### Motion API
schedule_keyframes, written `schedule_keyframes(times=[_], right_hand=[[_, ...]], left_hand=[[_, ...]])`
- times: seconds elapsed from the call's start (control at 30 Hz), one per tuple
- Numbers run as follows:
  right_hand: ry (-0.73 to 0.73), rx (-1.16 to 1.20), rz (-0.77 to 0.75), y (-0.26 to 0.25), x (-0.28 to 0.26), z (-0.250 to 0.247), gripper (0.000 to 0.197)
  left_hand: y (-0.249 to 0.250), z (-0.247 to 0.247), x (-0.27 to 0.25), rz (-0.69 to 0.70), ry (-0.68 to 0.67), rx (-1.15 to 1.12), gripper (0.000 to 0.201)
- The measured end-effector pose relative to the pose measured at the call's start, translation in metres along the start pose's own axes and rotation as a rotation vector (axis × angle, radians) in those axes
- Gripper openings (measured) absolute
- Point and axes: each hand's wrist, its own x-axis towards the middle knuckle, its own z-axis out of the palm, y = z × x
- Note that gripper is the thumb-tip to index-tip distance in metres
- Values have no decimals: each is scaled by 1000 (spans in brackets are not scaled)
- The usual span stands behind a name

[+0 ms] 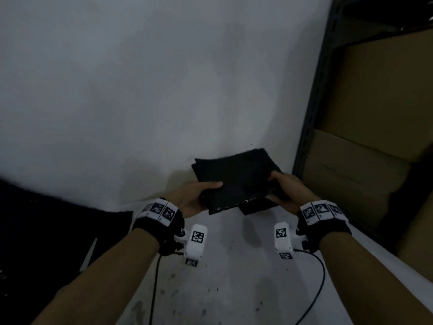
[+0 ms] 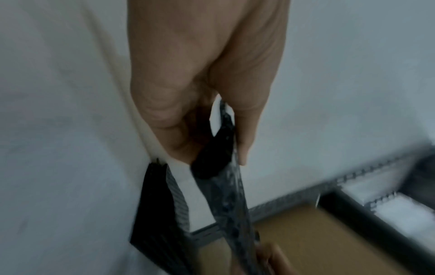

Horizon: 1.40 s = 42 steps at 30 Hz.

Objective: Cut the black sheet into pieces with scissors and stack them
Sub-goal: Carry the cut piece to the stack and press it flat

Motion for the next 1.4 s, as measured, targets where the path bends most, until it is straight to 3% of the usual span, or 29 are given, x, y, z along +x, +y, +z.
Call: schedule_keyframes(times=[0.13, 0.3, 0.33, 0.43, 0.47, 0.6, 0.73, 0.83, 0.93, 1.0, 1.1, 1.17, 1.27, 1.33, 1.4], right_hand=[[156, -285, 58, 3, 35, -23, 18], [224, -154, -33, 5, 76, -43, 30], [250, -204, -67, 5, 84, -48, 36], [338, -373, -198, 8, 102, -60, 54], [356, -436, -247, 11, 106, -63, 53], [421, -741, -304, 22, 121, -72, 25], [439, -982, -247, 32, 133, -84, 19], [401, -1090, -217, 40, 137, -89, 31], [409, -1386, -108, 42, 136, -88, 53], [378, -1522, -105, 39, 138, -84, 53], [197, -1516, -204, 33, 147, -77, 47], [51, -1472, -226, 32, 153, -75, 62], [-112, -1523, -154, 34, 161, -67, 64], [-128, -1531, -61, 41, 167, -63, 58], [-108, -1528, -36, 47, 170, -62, 59]], left_hand=[[5, 27, 30, 35, 108, 132, 35], [4, 45, 80, 92, 216, 173, 44], [3, 46, 91, 107, 242, 192, 52], [-12, 36, 139, 197, 336, 300, 103], [-20, 28, 163, 204, 365, 353, 106], [-19, 42, 166, 240, 439, 691, 59], [-24, 52, 173, 274, 408, 831, 49], [-31, 55, 179, 233, 390, 932, 62], [-36, 53, 181, 196, 363, 1012, 78], [-34, 54, 180, 171, 363, 1074, 91], [-29, 59, 178, 156, 429, 1260, 121], [-26, 61, 180, 226, 380, 1368, 124], [-22, 67, 183, 353, 117, 1533, 91], [-22, 73, 185, 199, -37, 1626, 84], [-28, 73, 189, -6, -94, 1734, 90]])
